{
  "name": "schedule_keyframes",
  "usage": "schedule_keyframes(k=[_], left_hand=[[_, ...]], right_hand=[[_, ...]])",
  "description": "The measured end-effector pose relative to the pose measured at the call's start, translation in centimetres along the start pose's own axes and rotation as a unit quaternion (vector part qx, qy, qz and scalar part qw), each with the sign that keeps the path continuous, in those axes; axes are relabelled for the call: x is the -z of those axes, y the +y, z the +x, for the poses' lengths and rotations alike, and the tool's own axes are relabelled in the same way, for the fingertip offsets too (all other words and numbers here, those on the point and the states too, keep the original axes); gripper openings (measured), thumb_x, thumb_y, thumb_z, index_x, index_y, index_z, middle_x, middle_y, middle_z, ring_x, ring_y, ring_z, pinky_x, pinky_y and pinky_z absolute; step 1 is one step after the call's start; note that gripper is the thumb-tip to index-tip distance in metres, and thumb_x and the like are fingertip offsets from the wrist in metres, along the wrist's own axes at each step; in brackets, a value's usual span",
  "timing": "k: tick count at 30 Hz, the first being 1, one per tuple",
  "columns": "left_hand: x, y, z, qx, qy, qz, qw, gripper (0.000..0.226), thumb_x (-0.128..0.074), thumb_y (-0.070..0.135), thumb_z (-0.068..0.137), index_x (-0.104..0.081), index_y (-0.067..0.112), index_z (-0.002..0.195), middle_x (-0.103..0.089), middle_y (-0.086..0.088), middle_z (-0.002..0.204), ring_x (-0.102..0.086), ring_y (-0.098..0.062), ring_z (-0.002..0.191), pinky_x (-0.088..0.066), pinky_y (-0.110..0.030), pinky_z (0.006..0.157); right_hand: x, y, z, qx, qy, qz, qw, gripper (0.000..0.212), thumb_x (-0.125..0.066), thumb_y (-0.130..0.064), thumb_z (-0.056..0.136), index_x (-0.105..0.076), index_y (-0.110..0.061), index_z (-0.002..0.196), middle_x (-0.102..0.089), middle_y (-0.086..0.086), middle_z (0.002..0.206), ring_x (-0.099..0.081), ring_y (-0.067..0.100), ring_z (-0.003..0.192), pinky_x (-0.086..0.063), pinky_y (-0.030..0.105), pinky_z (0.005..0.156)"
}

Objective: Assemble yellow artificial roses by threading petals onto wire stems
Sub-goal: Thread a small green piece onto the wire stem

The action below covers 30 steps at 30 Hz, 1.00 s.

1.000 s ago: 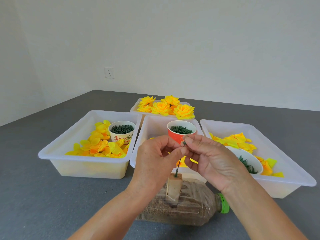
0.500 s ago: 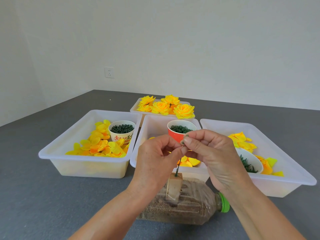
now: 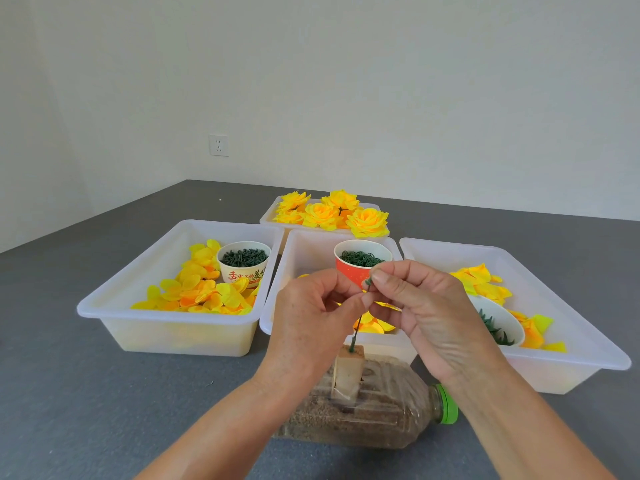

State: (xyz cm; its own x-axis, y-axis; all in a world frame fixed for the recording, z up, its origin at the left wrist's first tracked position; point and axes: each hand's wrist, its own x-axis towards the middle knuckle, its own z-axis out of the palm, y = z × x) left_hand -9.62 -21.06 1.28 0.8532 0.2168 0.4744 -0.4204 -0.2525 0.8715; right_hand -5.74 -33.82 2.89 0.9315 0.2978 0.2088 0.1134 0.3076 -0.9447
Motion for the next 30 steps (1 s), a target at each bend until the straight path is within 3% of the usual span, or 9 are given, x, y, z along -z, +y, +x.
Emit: schedule_keyframes(k=[16,19,30], left_hand=[[0.07,0.06,-0.06,0.001,-0.001,0.008,1.0,0.015,-0.072,0.012,0.079,-0.065,0.011,0.065,-0.057,0.009,0.049,-0.049,-0.006,0.046,-0.039,-0.014,0.047],[0.05,0.05,-0.08,0.002,0.0,0.004,1.0,0.016,-0.072,0.012,0.079,-0.065,0.012,0.064,-0.057,0.008,0.049,-0.049,-0.006,0.046,-0.039,-0.014,0.047],[0.09,0.19,-0.12,-0.012,-0.005,0.002,1.0,0.018,-0.071,0.011,0.08,-0.064,0.014,0.063,-0.056,0.011,0.047,-0.048,-0.002,0.044,-0.037,-0.011,0.046]], right_hand=[[0.03,-0.1,-0.23,0.024,-0.005,-0.009,1.0,0.015,-0.065,-0.012,0.065,-0.067,-0.003,0.077,-0.068,0.007,0.063,-0.065,0.014,0.058,-0.053,0.022,0.054],[-0.13,-0.25,-0.25,0.043,-0.009,-0.029,0.999,0.005,-0.064,-0.003,0.074,-0.067,-0.003,0.078,-0.067,0.007,0.061,-0.065,0.014,0.057,-0.054,0.023,0.055],[-0.46,-0.27,-0.41,0.087,-0.009,-0.066,0.994,0.013,-0.063,0.008,0.078,-0.068,-0.004,0.081,-0.069,0.006,0.067,-0.064,0.014,0.059,-0.056,0.024,0.059]])
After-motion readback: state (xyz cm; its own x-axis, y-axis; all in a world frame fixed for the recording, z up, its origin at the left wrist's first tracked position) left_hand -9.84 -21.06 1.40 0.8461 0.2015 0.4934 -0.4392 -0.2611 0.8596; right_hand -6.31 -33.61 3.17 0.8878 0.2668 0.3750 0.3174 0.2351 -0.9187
